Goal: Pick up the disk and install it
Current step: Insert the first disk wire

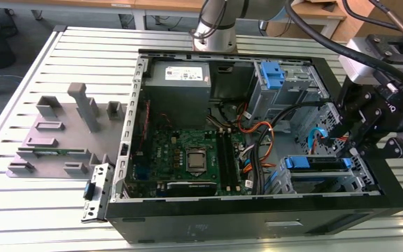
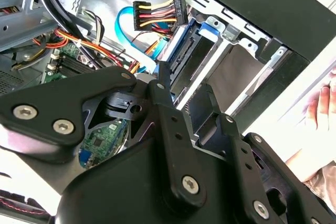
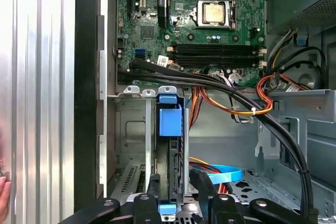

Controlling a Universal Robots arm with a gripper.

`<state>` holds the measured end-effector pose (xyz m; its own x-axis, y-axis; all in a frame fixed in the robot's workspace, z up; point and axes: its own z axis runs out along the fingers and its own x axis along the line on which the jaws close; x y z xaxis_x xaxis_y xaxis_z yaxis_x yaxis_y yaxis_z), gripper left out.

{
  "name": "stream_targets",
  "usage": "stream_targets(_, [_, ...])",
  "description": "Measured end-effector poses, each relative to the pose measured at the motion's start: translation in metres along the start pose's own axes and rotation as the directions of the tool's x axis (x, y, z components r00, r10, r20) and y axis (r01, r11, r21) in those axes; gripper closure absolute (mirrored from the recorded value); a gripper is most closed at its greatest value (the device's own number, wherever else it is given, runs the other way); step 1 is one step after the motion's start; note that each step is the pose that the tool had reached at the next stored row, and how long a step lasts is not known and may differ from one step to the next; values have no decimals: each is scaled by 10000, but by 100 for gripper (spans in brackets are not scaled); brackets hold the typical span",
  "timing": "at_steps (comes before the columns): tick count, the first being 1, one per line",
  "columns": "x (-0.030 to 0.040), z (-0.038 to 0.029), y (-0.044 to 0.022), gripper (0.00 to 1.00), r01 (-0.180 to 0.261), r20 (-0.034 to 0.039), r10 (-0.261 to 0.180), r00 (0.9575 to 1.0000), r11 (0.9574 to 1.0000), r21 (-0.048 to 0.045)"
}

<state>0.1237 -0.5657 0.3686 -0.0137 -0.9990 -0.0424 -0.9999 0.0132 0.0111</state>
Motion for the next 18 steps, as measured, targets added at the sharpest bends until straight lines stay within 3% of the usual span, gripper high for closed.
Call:
stream_targets(11, [-27,24,-8,58,-1,-35,1,10000,10000,0])
stream_targets(18, [-30,-24,-7,58,-1,-34,1,10000,10000,1])
